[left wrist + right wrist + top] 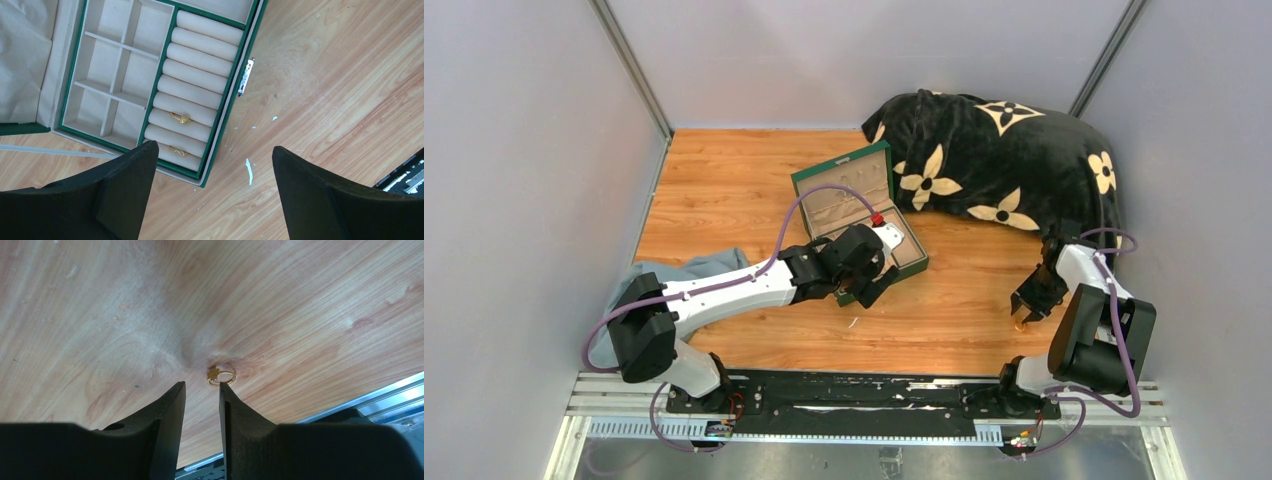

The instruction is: Organize the mixed jewelry

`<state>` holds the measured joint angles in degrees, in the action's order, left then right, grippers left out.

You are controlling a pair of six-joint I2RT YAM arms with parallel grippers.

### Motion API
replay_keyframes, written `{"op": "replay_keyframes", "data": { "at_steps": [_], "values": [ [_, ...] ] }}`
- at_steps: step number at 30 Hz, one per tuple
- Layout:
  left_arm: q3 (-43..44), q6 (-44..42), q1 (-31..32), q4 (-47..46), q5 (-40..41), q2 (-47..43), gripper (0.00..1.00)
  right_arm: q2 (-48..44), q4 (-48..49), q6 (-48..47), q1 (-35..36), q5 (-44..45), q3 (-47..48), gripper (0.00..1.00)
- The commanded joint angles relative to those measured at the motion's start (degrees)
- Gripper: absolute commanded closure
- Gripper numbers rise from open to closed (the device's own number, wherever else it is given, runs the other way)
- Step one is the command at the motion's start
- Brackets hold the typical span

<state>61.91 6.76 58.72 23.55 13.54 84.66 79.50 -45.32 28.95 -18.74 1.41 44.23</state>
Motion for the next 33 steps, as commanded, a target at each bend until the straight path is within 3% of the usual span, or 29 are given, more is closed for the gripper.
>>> {"op": "replay_keyframes", "data": {
  "at_steps": [1, 19, 26, 33],
  "values": [
    [-0.20, -0.49, -0.37, -0.83, 0.59, -0.64, 0.11, 0.32, 0.09, 0.30, -0.88, -0.45, -0.14, 0.65],
    [-0.25, 0.36, -0.46, -1.28, 0.07, -0.34, 0.11, 1.75, 2.70, -0.14, -1.67, 0.96, -2.83, 0.68],
    [0.47, 0.27, -0.45, -1.13, -0.02, 0.06, 0.11, 1.16, 2.87, -0.61, -1.87, -0.29, -3.46, 0.77],
    [1.11, -0.08, -0.44, -0.91, -0.30, 0.85, 0.11, -0.78, 1.96, -1.32, -1.86, -4.49, -4.59, 0.78]
  ]
}}
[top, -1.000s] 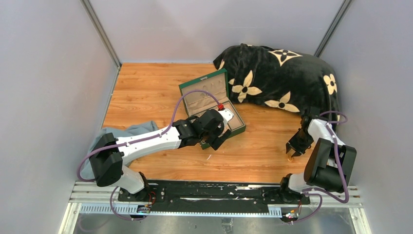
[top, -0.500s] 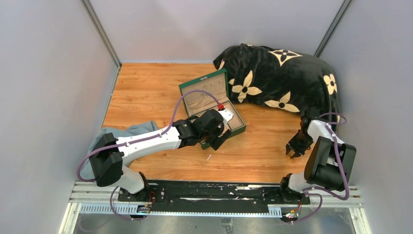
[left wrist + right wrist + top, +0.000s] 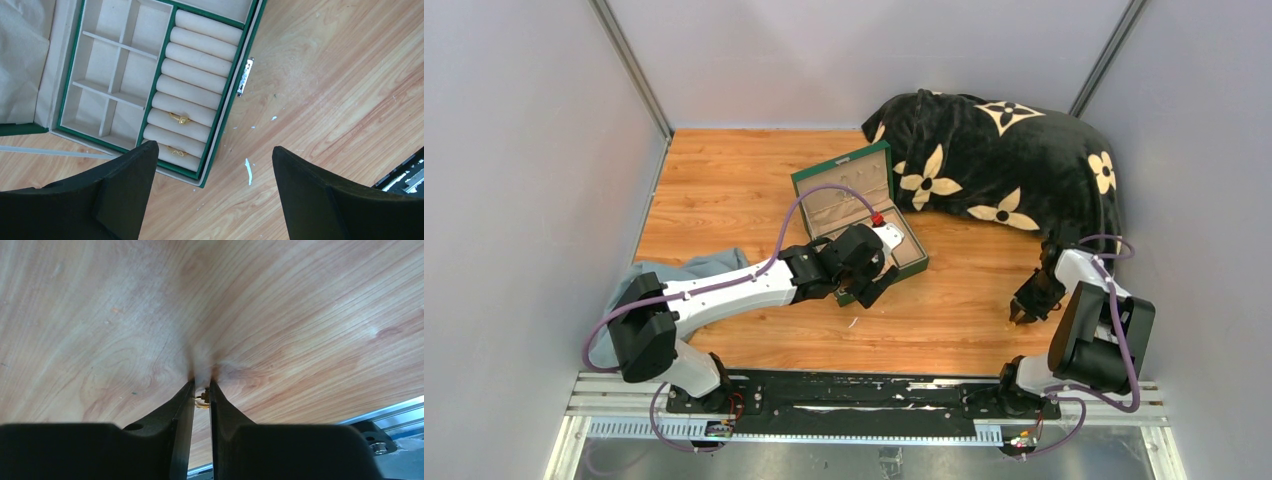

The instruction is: Organize the mixed jewelry

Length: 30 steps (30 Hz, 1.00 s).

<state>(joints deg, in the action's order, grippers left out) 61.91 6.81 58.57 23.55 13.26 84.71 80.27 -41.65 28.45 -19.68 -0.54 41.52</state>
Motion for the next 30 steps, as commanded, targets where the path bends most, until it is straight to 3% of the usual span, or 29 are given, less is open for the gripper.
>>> {"op": "replay_keyframes", "data": {
  "at_steps": [1, 16, 22, 30],
  "values": [
    [1.15, -0.08, -0.33, -0.95, -0.13, 0.93, 0.11, -1.72, -1.78, -0.63, -0.97, -3.13, -2.08, 0.78],
    [1.43, -0.17, -0.30, -1.01, -1.23, 1.06, 0.12, -9.53, -4.68, 4.27, 0.75, -11.92, -5.30, 0.70],
    [1.46, 0.26, -0.28, -0.42, -1.61, 1.01, 0.12, -9.07, -4.72, 5.14, 4.48, -10.27, -5.53, 0.73],
    [0.07, 1.17, -0.24, -0.09, -1.72, -0.43, 0.13, -11.68, -6.92, 5.78, 8.08, -4.16, -3.46, 0.69]
  ]
}}
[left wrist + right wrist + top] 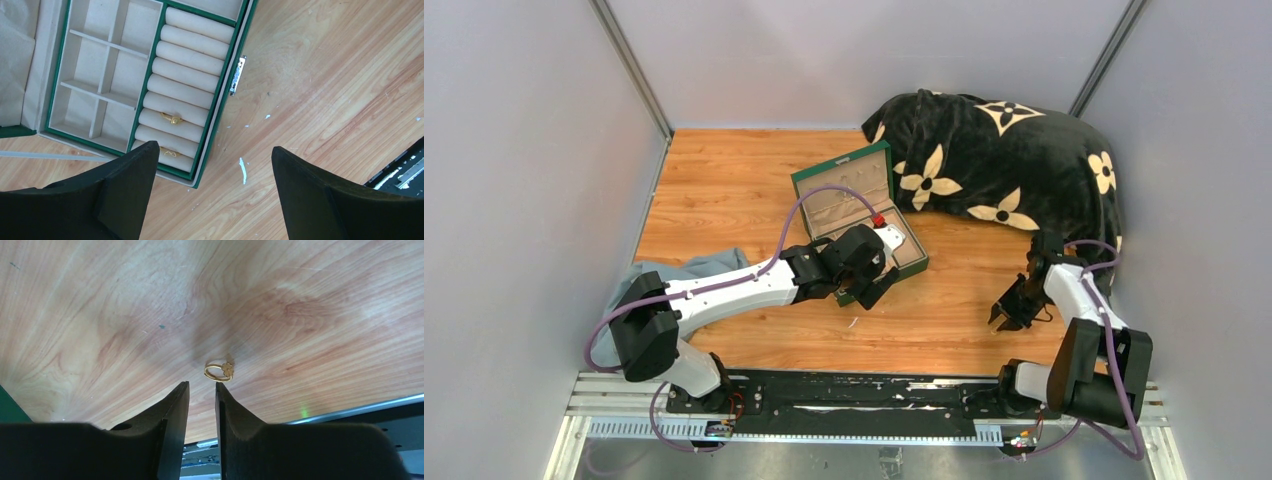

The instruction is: Organize the mixed jewelry

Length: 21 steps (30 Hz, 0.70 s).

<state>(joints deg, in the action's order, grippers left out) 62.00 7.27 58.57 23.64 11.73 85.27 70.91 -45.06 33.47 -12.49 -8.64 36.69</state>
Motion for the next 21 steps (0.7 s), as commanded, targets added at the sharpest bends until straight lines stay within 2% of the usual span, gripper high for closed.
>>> {"op": "replay_keyframes", "data": {
  "at_steps": [1, 8, 21],
  "values": [
    [-0.27, 0.73, -0.23, -0.27, -0.13, -1.13, 0.13, -2.89, -3.96, 0.34, 0.89, 4.74, 1.78, 0.68],
    [-1.11, 0.60, -0.27, -0.22, -0.03, -1.08, 0.13, -1.98, -4.67, -0.18, 0.80, 8.62, 2.96, 0.63],
    [-0.31, 0.23, -0.24, -0.20, 0.14, 0.07, 0.13, 3.38, -1.71, -1.64, 0.89, 6.72, 1.66, 0.72]
  ]
}}
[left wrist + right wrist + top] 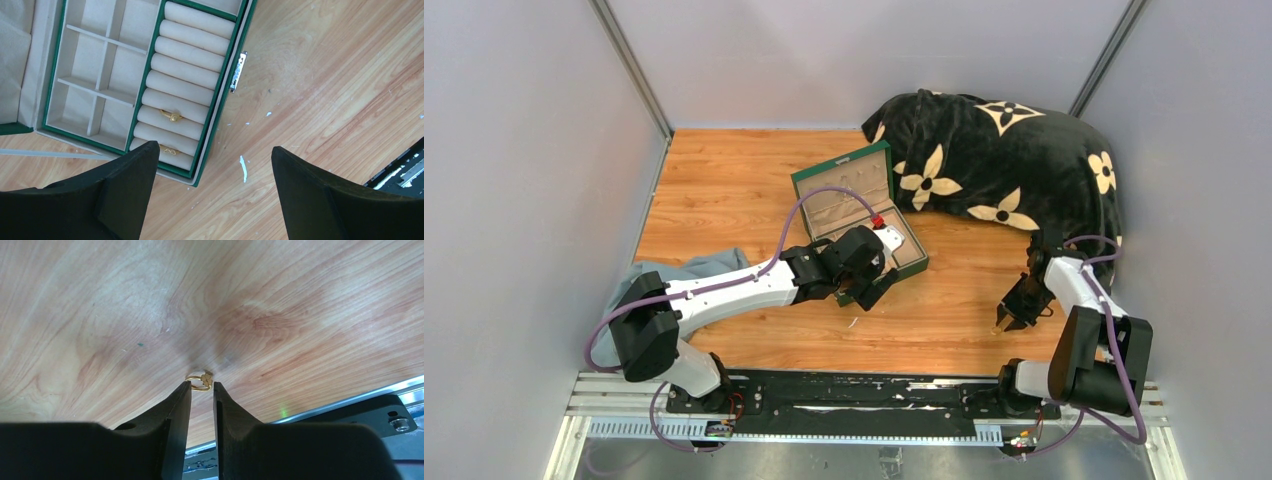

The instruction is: Organize the mixed jewelry

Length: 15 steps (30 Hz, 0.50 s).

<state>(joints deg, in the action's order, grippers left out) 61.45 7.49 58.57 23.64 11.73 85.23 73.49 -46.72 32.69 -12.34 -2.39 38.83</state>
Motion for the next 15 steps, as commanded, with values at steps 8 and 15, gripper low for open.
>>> {"op": "replay_keyframes", "data": {
  "at_steps": [8, 15],
  "values": [
    [1.41, -1.08, -0.23, 0.07, 0.59, 1.30, 0.13, 2.78, 1.51, -1.31, 0.74, -0.42, -1.37, 0.79],
    [1.83, -1.48, -0.29, 0.16, 0.93, 1.66, 0.13, 3.21, 1.68, -1.44, 0.74, -0.81, -1.47, 0.80]
  ]
}}
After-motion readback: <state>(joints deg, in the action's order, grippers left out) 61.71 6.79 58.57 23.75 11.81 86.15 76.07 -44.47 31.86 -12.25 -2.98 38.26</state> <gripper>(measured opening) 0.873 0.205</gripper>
